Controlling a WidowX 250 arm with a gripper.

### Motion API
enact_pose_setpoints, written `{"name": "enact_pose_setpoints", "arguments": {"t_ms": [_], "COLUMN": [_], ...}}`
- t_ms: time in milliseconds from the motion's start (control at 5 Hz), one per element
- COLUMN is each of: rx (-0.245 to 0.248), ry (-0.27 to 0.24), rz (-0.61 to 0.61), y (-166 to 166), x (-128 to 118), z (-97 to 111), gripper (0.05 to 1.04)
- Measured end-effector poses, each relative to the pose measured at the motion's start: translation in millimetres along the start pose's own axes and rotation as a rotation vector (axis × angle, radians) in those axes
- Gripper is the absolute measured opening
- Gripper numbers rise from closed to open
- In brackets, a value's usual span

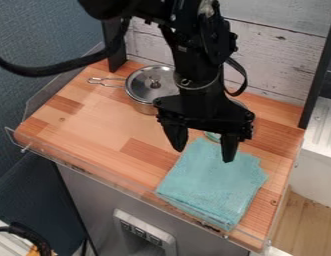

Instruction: Open lid of silver pot and put it above green cloth

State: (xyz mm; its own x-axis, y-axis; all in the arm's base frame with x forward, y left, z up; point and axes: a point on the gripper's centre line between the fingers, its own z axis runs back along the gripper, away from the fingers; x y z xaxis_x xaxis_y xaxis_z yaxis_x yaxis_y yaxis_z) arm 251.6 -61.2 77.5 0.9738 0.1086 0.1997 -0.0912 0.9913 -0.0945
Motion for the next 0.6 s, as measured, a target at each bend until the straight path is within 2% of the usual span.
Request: {"name": "enact_pose_setpoints", "arguments": {"t_ms": [200,600], "rx": [0.007,0.045], "ry": [0.027,0.019], "rz": [-0.002,0.16], "y": [1,48], "x": [-3,68], "z": [-6,-11], "gripper": [1.0,1.0]}}
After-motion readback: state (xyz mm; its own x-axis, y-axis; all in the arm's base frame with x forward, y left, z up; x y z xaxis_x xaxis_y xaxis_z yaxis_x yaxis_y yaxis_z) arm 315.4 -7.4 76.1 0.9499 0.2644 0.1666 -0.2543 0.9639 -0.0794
